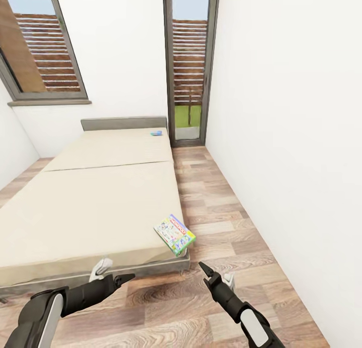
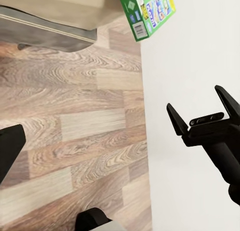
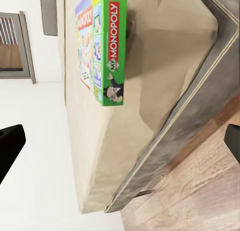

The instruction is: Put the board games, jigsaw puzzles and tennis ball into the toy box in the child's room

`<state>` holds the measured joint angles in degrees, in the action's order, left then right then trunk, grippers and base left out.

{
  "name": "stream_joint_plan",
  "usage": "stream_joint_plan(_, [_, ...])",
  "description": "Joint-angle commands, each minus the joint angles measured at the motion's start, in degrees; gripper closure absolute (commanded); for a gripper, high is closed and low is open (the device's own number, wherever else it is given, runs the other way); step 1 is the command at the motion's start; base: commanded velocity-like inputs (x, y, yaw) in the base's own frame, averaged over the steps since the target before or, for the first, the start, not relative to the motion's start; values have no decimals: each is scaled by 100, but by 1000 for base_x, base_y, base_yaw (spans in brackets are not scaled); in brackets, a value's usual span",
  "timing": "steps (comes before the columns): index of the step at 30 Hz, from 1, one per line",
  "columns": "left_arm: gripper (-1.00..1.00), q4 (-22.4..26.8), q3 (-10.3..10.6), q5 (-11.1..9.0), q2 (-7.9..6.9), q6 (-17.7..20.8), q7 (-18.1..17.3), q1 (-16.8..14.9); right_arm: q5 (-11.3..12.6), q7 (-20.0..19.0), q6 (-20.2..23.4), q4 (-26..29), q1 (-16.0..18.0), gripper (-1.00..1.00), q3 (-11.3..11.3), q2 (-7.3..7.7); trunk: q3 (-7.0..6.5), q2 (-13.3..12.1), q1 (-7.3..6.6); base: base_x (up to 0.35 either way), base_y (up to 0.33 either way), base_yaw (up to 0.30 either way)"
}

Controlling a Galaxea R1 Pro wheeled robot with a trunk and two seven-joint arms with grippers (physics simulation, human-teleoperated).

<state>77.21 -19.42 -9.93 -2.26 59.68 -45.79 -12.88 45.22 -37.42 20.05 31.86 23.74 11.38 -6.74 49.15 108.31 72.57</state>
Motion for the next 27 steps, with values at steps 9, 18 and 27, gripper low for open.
stream_joint_plan(9, [-100,3,-12,-13,-2,32,-15,-4,31,-5,50,2,6,-100,29,-13,167,365,198,0,0,0])
stream_joint_plan(18, [-100,5,-17,-17,-3,28,-17,4,31,-3,51,-4,8,-100,22,-20,274,605,329,0,0,0])
stream_joint_plan(27, [-100,5,-18,-25,-3,26,-20,12,31,-3,51,-5,7,-100,22,-26,274,605,329,1,0,0])
